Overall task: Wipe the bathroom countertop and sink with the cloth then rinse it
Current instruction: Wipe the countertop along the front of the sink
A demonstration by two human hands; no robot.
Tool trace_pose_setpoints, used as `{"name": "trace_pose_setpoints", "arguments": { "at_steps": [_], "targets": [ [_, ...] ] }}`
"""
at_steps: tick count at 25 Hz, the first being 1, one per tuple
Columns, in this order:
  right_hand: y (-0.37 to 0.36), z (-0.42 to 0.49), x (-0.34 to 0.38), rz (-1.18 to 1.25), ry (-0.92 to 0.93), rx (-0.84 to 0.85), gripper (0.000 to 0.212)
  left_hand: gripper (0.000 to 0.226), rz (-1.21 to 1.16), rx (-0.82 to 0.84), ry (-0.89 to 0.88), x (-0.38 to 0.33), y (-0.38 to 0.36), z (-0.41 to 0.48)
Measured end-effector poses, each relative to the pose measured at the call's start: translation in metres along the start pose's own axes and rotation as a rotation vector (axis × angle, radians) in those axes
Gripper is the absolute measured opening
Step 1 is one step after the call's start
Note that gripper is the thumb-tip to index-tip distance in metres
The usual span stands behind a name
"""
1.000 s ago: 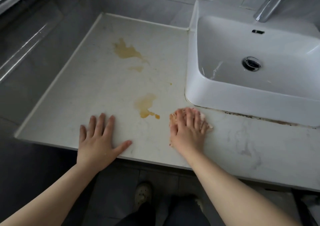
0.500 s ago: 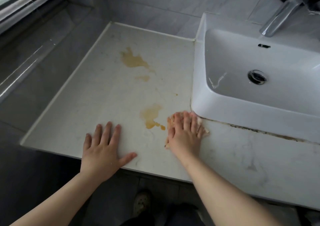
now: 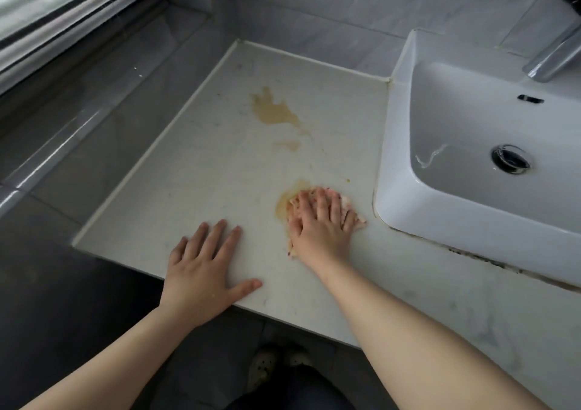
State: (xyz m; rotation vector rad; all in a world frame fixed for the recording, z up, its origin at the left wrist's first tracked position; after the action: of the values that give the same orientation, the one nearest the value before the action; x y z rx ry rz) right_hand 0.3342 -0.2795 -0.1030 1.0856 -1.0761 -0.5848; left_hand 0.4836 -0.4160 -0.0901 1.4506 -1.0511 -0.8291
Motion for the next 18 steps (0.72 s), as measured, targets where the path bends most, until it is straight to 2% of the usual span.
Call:
{"name": "trace_pose_setpoints", "arguments": {
  "at_steps": [3, 5, 8, 11, 14, 16, 18],
  "targets": [
    [0.007, -0.062, -0.006, -0.085, 0.386, 0.091, 0.054, 0.107, -0.008, 0.011, 0.012, -0.001, 0.001, -0.002],
    [0.019, -0.082, -0.029, -0.094, 0.475, 0.118, 0.053, 0.106, -0.007, 0.014, 0.020, -0.001, 0.001, -0.001],
    [0.019, -0.020, -0.044, -0.097, 0.310, -0.004, 0.053, 0.109, -0.002, 0.017, 0.035, -0.003, 0.002, 0.000],
    [0.011, 0.031, -0.019, -0.049, 0.138, -0.055, 0.055, 0.109, -0.015, 0.023, 0.044, -0.003, 0.001, -0.001],
    [0.004, -0.014, -0.005, -0.020, 0.282, 0.006, 0.053, 0.106, -0.031, 0.003, 0.048, -0.003, 0.000, -0.002],
    [0.010, -0.059, -0.022, -0.051, 0.381, 0.049, 0.053, 0.105, -0.042, -0.011, 0.045, -0.002, 0.000, -0.003],
    [0.018, -0.070, -0.048, -0.085, 0.263, -0.007, 0.054, 0.101, -0.062, -0.037, 0.036, -0.001, -0.001, -0.003]
  ]
}}
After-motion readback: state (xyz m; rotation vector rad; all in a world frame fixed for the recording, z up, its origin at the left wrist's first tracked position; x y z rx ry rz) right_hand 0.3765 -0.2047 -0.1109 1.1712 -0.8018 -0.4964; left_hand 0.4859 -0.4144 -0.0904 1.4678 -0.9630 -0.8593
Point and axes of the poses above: each hand's wrist, its own z-axis towards the middle knuckle, its own y-axis out of the back of the hand, x = y × z, the point moved 4 cm from there along z, towards the middle knuckle, and after that the axes turned 12 degrees about z, right-handed, at the moved point
